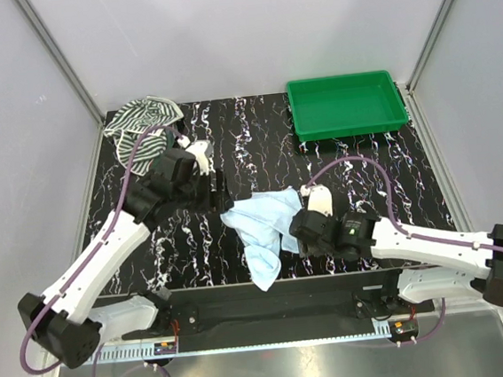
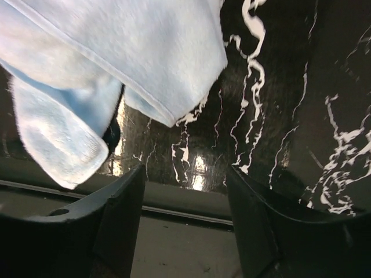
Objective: Roll the towels
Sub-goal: Flatten the towel
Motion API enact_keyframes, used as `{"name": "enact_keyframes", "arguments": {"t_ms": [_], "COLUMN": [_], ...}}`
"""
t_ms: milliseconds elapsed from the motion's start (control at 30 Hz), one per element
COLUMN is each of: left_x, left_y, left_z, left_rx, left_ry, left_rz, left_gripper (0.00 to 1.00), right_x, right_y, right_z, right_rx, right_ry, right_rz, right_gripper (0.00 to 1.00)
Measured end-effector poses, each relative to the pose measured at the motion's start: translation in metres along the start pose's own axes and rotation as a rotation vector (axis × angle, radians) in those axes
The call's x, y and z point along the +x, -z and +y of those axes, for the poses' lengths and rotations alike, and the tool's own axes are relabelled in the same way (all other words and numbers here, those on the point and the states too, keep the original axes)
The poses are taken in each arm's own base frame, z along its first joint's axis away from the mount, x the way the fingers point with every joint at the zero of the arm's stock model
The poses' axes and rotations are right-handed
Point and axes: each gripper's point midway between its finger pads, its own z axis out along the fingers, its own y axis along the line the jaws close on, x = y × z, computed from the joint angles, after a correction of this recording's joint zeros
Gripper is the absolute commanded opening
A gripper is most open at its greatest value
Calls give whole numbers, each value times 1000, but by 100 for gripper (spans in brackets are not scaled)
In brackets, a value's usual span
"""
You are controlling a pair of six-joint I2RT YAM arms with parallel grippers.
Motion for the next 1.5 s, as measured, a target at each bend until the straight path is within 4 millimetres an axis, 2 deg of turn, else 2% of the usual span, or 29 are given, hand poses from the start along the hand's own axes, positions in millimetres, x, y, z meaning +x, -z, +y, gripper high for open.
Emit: {"name": "enact_keyframes", "arguments": {"t_ms": [133,367,433,567,800,900,967,1133,1267,1500], "left_x": [20,44,50,59,73,92,107,142,155,184], "left_y": [1,-6,-4,2,14,10,5,-10,-20,-46], "left_z": [9,20,22,23,-3,-14,-19,-22,-35,-63], "left_rx": [-21,-50,-51,-46,2,17,26,25,32,-7], "left_ry": [8,16,21,34,-17,-51,-65,-95,-153,-289], "left_rz": [27,93,95,86,64,100,126,187,209,275], "left_gripper": [78,79,79,79,77,75,70,71,75,77], "right_x": [25,28,32,41,35,32,30,33,37,30], "right_y": [-20,-48,-58,-77,-88,-90,-92,-93,-93,-87], "right_z": [3,24,27,29,21,16,13,8,2,-4], "right_rx": [22,24,49,104,132,137,146,158,171,187], "right_ry": [-27,-80,-71,-71,-129,-145,-148,-148,-151,-176], "right_rz": [72,72,89,117,102,93,86,83,81,51], "right_gripper": [62,61,56,53,52,42,35,23,0,0]}}
